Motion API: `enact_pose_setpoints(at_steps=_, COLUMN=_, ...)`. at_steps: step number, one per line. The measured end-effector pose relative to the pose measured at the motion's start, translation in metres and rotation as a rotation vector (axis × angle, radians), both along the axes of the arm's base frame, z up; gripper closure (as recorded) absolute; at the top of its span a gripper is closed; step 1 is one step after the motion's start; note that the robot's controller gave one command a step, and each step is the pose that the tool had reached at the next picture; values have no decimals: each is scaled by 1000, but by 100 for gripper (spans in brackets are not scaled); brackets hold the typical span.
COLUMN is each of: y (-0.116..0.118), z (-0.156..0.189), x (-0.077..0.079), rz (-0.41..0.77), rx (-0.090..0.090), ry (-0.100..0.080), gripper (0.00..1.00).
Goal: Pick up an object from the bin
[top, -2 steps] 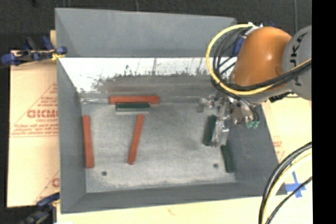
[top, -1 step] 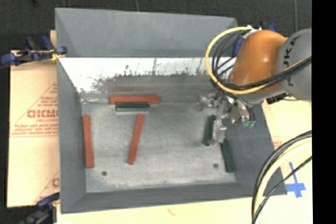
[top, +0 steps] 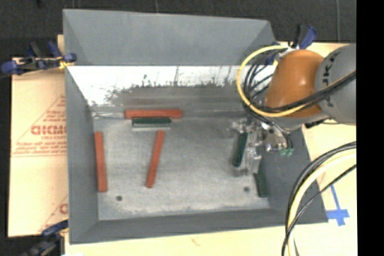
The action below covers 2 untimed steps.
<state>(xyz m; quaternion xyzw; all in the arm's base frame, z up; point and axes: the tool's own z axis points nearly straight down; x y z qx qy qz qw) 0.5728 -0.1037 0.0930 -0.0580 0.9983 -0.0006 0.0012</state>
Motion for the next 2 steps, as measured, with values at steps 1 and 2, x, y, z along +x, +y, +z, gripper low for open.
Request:
enact_pose_setpoints(at_steps=1, y=-32, z=-2, x=32, rz=253, rx=0, ry=1, gripper=0)
enact_pose_setpoints(at_steps=2, y=-38, z=0, x=44, rz=392, rx=-5, ry=-4, gripper=0)
